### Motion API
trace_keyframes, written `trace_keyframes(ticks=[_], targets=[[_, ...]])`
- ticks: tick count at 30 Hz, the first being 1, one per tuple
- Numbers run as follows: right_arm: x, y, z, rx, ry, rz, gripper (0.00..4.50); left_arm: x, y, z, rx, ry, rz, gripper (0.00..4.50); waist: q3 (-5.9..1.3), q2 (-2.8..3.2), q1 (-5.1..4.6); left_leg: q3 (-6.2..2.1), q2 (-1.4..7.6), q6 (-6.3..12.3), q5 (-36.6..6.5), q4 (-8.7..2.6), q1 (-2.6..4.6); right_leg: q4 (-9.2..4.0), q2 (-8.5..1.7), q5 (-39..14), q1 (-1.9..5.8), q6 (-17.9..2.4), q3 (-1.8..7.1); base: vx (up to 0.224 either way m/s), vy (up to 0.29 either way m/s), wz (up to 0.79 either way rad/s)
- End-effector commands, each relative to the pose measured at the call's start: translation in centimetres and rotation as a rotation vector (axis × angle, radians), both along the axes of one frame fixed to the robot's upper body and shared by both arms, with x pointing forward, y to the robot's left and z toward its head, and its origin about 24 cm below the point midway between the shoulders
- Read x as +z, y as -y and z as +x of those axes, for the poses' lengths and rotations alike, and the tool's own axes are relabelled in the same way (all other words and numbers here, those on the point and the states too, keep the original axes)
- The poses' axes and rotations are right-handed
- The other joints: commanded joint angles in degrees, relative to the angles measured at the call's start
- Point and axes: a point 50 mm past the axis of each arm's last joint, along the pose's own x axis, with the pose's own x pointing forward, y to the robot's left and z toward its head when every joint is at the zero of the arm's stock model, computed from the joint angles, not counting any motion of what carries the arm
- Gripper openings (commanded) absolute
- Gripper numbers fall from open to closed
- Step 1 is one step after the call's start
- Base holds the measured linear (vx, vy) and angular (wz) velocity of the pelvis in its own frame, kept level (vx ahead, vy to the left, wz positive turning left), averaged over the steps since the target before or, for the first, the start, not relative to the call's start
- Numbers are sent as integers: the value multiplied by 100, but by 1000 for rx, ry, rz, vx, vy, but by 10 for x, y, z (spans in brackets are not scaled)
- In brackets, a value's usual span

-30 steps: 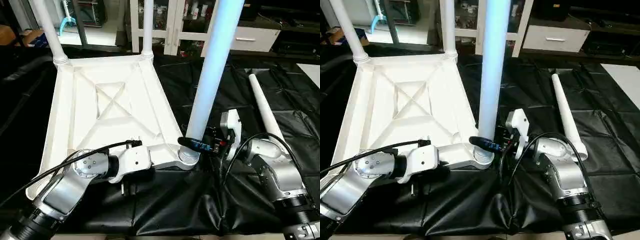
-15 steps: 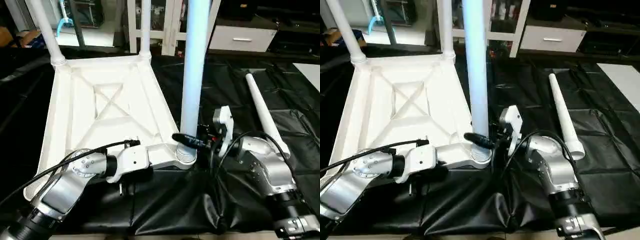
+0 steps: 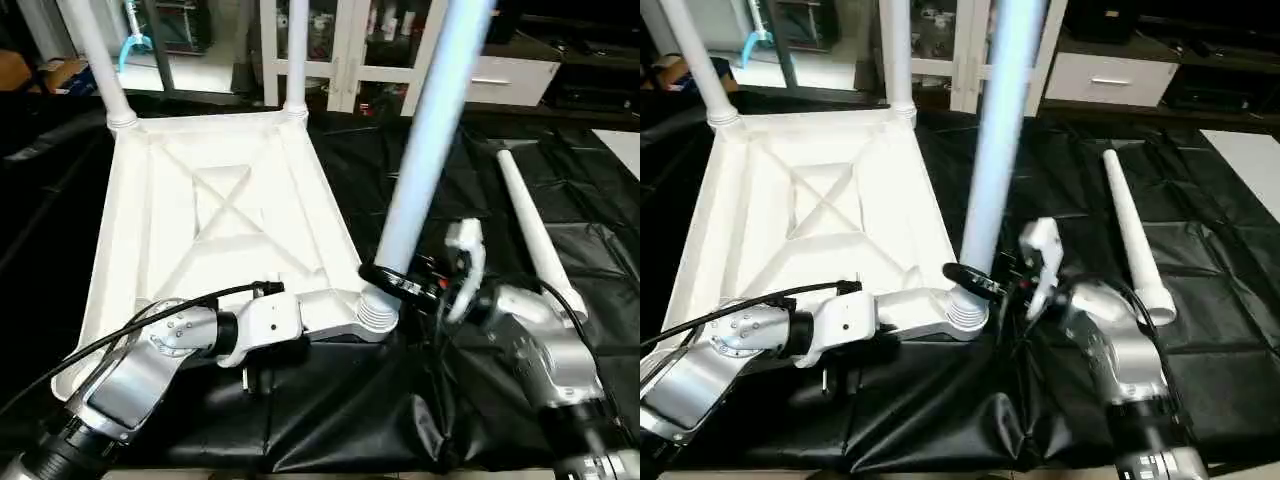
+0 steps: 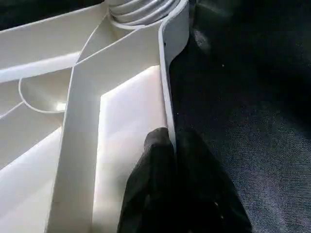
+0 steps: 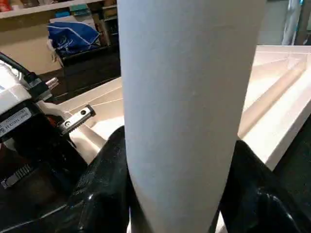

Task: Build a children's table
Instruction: Insert table leg to table base

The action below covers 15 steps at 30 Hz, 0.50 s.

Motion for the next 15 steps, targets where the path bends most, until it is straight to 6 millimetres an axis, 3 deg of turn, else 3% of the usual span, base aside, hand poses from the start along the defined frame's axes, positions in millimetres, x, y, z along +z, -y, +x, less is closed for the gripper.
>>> trace_keyframes(ticks=[1,5,15], targets=[[-24,13,-10,-50,-104,-65,186,-13,1,-5,-22,-41,37,0,-207,18,-49,-21,128,52,-1840,-445,119,-495,-152,-1661,26,-912,152,0,0,0],[-29,15,-16,-64,-114,-65,186,-13,1,-5,-20,-41,37,0,-203,28,-42,-24,125,83,-1694,-456,75,-478,-159,-1504,61,-930,140,0,0,0],[-36,9,-34,-99,-130,-56,186,-14,1,-4,-7,-39,36,0,-209,7,29,-19,132,88,-1610,-468,89,-492,-169,-1501,69,-819,141,0,0,0]])
